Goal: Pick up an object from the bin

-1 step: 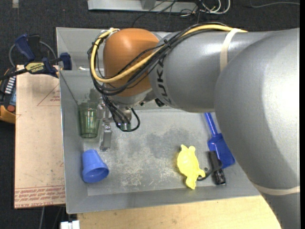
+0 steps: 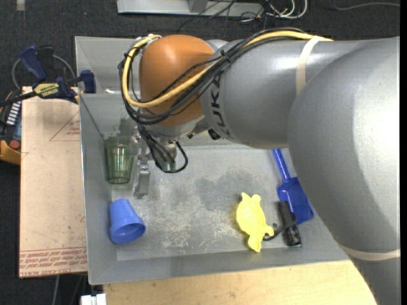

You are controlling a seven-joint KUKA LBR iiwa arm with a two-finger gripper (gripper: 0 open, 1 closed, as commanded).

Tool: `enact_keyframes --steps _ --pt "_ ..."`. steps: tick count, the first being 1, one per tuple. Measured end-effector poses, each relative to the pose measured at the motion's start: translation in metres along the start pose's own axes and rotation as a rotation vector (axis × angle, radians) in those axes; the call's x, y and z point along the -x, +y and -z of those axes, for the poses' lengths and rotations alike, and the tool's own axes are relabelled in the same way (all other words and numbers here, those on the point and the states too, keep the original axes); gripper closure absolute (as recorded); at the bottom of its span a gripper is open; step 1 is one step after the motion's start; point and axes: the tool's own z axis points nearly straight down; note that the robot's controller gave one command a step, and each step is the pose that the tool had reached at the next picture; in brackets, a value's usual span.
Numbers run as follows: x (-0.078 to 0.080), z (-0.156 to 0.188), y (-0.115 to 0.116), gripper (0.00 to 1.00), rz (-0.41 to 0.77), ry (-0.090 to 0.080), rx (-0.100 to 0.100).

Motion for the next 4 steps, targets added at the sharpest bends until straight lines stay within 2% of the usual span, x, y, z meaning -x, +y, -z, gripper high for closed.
enact_keyframes --steps 1,2,3,4 --pt "-0.011 -0.05 0.01 0.0 0.268 0.001 0.001" --pt "-0.009 -0.083 -0.035 0.0 0.552 -0.006 0.001" --pt "-0.099 -0.095 0.015 1.0 0.797 -0.019 -0.006" --pt "-0.099 -0.095 0.015 1.0 0.796 -0.019 -0.006"
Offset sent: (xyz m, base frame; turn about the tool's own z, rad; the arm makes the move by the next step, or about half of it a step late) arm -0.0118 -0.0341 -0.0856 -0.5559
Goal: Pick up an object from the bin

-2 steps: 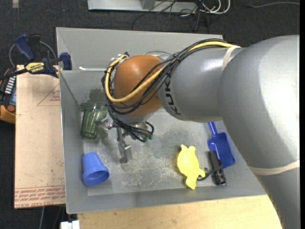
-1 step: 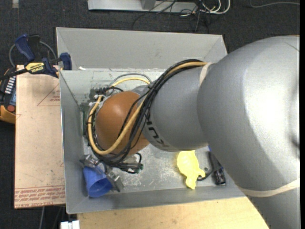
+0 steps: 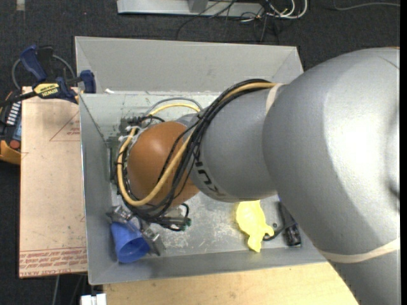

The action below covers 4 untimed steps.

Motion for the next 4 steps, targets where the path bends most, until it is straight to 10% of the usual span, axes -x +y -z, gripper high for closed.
enact_keyframes --steps 1,2,3,4 --pt "0.036 0.114 -0.049 1.0 0.006 -0.003 0.001" --pt "0.036 0.114 -0.049 1.0 0.006 -0.003 0.001" --pt "-0.013 0.041 -0.103 1.0 0.019 -0.009 -0.001" --pt "-0.013 -0.003 -0.108 1.0 0.042 -0.013 -0.001"
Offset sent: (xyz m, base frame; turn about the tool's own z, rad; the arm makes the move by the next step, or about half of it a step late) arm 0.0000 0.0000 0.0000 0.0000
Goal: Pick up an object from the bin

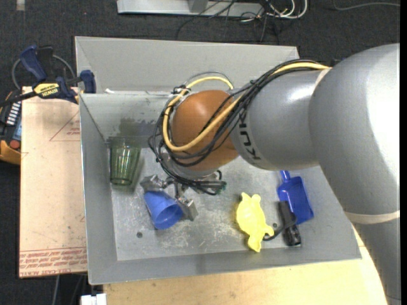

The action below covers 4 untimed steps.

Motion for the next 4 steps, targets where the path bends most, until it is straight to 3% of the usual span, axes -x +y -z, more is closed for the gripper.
enact_keyframes --steps 4 --pt "0.0 0.0 -0.0001 1.0 -0.001 0.0 0.001"
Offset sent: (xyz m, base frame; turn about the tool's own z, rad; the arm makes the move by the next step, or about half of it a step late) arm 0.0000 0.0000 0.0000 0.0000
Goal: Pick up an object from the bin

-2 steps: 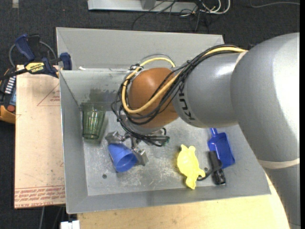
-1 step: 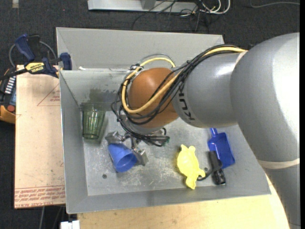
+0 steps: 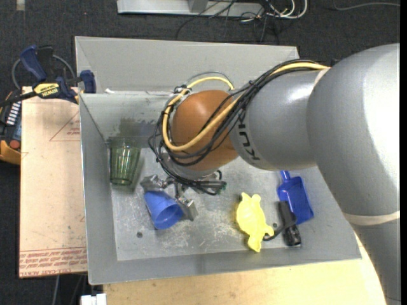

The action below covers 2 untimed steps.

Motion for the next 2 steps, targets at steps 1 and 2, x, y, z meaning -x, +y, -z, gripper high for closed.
enact_keyframes --steps 1,2 --pt "0.0 0.0 0.0 1.0 0.0 0.0 0.0" --pt "0.0 0.0 0.0 1.0 0.0 0.0 0.0"
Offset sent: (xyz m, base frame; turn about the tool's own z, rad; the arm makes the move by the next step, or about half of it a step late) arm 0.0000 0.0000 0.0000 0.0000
